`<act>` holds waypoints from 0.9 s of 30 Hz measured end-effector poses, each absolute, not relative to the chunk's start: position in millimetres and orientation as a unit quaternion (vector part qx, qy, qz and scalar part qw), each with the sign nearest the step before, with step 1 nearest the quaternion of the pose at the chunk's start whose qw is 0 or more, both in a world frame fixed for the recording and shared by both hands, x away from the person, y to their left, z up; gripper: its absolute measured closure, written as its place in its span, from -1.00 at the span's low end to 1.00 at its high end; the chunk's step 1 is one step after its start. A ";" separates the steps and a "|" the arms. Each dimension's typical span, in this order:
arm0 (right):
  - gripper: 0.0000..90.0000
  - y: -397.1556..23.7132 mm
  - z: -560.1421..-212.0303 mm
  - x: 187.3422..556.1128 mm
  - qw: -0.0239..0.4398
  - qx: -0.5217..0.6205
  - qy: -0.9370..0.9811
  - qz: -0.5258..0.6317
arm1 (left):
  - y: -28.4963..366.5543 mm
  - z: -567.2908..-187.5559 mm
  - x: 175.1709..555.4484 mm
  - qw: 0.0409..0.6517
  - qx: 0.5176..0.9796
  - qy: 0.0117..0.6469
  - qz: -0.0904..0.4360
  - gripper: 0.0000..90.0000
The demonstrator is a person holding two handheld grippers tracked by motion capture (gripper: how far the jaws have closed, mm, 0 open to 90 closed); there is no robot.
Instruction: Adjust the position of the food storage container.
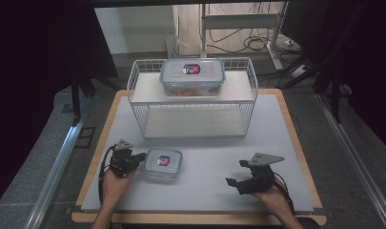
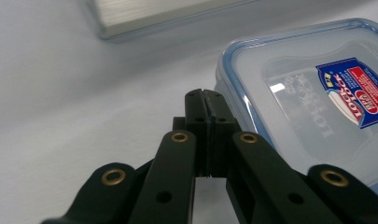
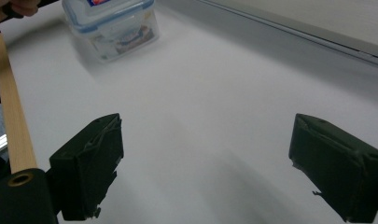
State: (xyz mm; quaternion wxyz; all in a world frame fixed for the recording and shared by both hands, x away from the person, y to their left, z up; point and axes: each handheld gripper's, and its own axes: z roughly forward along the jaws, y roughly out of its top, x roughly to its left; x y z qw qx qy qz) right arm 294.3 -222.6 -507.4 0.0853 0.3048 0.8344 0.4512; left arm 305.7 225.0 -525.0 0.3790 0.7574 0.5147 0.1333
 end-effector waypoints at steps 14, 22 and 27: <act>-0.83 -219.6 -507.4 295.6 0.091 0.317 0.839 0.434 | 172.4 -522.4 299.4 0.387 0.789 0.468 0.097 1.00; -0.73 -220.3 -506.0 294.9 0.086 0.317 0.844 0.424 | 160.5 -523.2 294.4 0.392 0.795 0.457 0.069 1.00; -0.69 -221.8 -505.2 295.3 0.084 0.321 0.844 0.422 | 151.9 -523.6 290.8 0.394 0.799 0.450 0.056 1.00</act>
